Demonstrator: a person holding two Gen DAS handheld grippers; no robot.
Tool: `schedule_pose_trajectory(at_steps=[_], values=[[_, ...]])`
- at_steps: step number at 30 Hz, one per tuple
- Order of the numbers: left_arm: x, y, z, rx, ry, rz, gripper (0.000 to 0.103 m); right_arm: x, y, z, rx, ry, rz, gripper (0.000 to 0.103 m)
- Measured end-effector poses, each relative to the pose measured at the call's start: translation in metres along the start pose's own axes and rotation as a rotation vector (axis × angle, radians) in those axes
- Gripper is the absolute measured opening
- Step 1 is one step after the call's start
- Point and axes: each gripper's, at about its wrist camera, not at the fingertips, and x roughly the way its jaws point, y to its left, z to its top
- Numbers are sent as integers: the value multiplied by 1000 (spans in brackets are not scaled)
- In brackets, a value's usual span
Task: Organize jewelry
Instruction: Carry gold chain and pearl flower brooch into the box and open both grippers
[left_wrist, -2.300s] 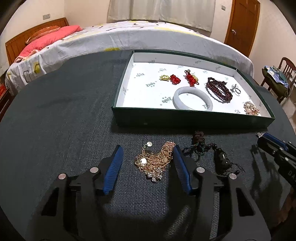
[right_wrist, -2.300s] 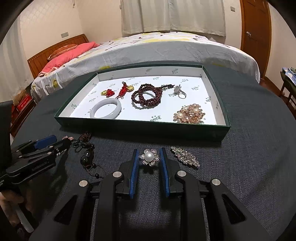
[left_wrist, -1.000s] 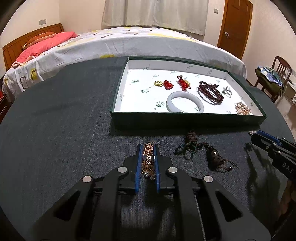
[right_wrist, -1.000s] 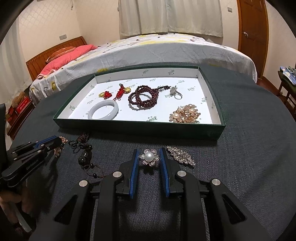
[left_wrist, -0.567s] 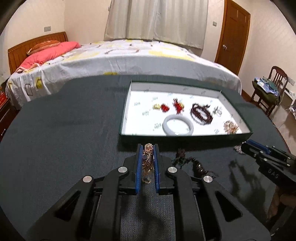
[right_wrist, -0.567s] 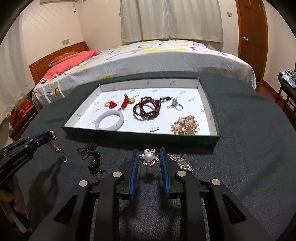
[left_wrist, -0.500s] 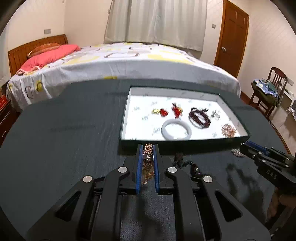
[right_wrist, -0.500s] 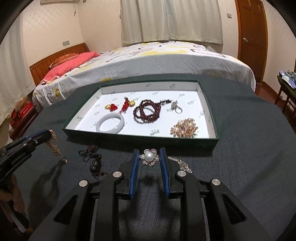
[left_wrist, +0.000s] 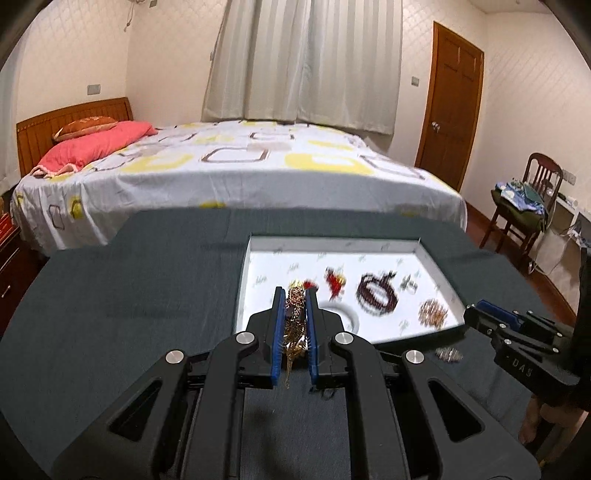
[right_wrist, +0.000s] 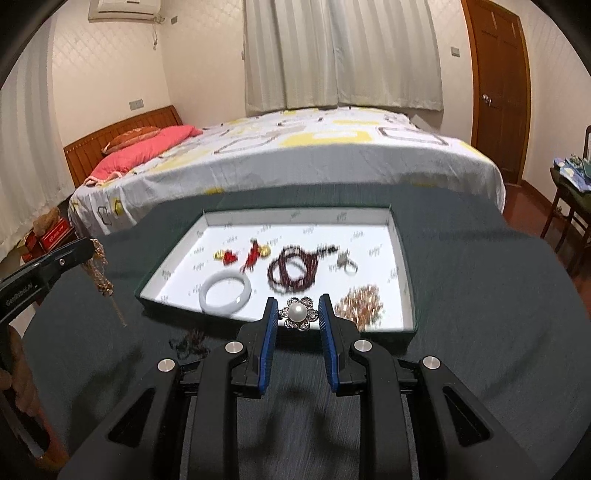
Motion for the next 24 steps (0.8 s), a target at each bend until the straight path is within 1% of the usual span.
schedule_pose_trajectory(at_steps=[9,12,14,17,20,24], values=[[17,-15,40,32,-81,-27,11,-3,-7,49,-19,-105,-16,23],[25,-17,53,27,-106,-36,11,0,-10,64,-23,-136,-25,23],[33,-17,58,20,-110,-43,11,5,-13,71,-21,-144,-29,23],[47,-18,61,15,-106,-51,11,14,-17,75,-16,-145,-34,23],[63,-20,59,18,-95,-52,11,27,-21,72,-8,-126,-39,23],[89,-17,47,9,-50,-52,11,52,-24,60,0,-81,-44,23]])
